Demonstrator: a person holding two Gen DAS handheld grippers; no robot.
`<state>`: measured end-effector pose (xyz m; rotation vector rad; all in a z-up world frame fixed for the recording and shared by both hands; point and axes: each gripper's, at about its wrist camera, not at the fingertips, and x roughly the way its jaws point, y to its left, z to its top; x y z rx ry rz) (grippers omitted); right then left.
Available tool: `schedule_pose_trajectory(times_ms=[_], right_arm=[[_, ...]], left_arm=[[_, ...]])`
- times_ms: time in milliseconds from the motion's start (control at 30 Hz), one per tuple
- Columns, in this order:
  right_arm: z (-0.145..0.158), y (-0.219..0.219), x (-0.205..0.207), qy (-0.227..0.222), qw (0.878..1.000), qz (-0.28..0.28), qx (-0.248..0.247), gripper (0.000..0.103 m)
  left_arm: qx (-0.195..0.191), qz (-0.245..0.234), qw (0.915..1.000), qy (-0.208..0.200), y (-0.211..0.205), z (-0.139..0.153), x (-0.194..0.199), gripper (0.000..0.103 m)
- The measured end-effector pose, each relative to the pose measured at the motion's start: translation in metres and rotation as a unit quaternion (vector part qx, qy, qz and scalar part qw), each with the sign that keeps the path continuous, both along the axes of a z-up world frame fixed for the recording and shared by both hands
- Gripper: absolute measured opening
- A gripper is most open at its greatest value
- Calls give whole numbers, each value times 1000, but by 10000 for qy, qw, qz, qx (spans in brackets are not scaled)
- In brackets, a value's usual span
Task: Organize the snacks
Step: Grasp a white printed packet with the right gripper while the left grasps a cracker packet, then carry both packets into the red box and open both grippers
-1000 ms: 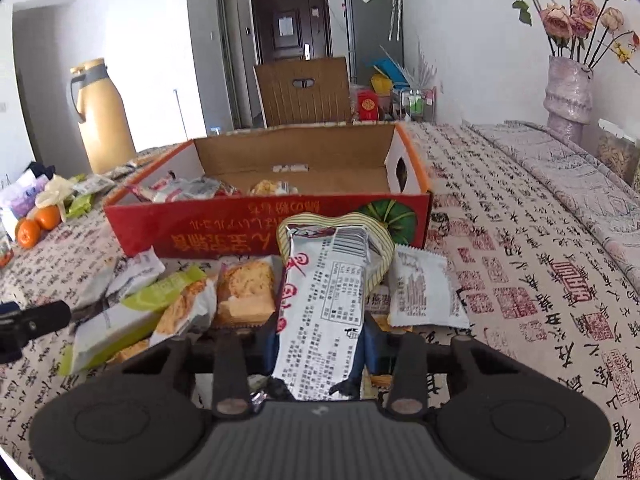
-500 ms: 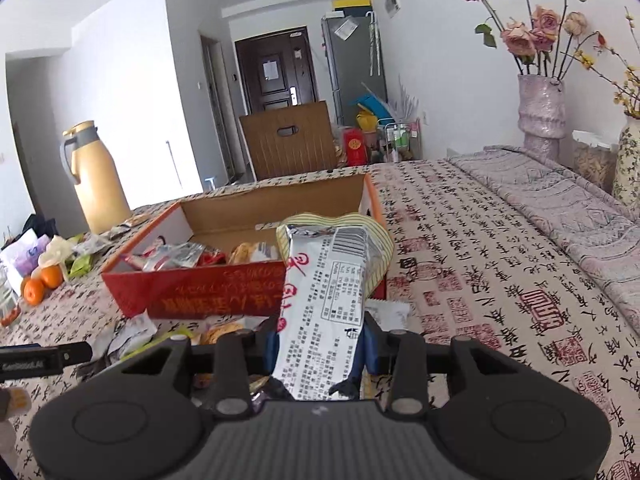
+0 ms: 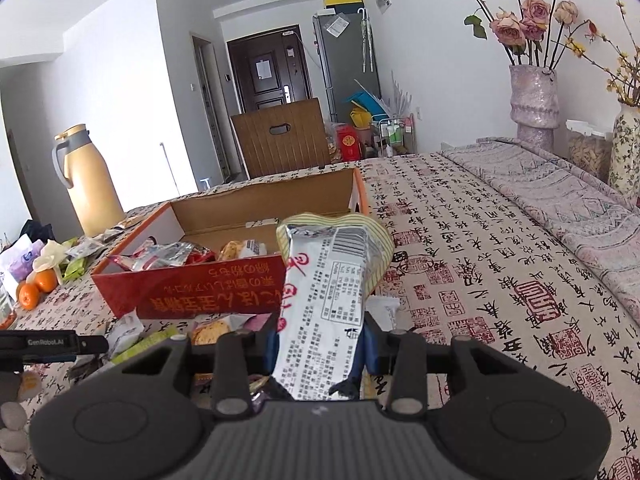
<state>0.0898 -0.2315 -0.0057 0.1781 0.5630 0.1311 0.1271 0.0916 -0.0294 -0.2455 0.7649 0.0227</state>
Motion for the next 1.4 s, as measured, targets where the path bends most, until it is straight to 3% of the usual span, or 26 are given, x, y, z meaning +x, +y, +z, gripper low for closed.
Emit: schedule_pose_trajectory(times_ms=[300, 667, 1033, 1400], right_arm=[[-3, 2, -1, 41, 10000, 25, 24, 38], [-3, -1, -5, 7, 10000, 32, 34, 39], [6, 3, 1, -129, 9998, 130, -3, 39], [36, 12, 40, -571, 9978, 347, -19, 39]], left_arm=[[-38, -9, 10000, -80, -1, 1, -6, 44], [173, -3, 9995, -253, -4, 10, -15, 43], [538, -227, 9953, -779, -24, 43, -18, 43], [905, -459, 9858, -1335, -61, 81, 9, 43]])
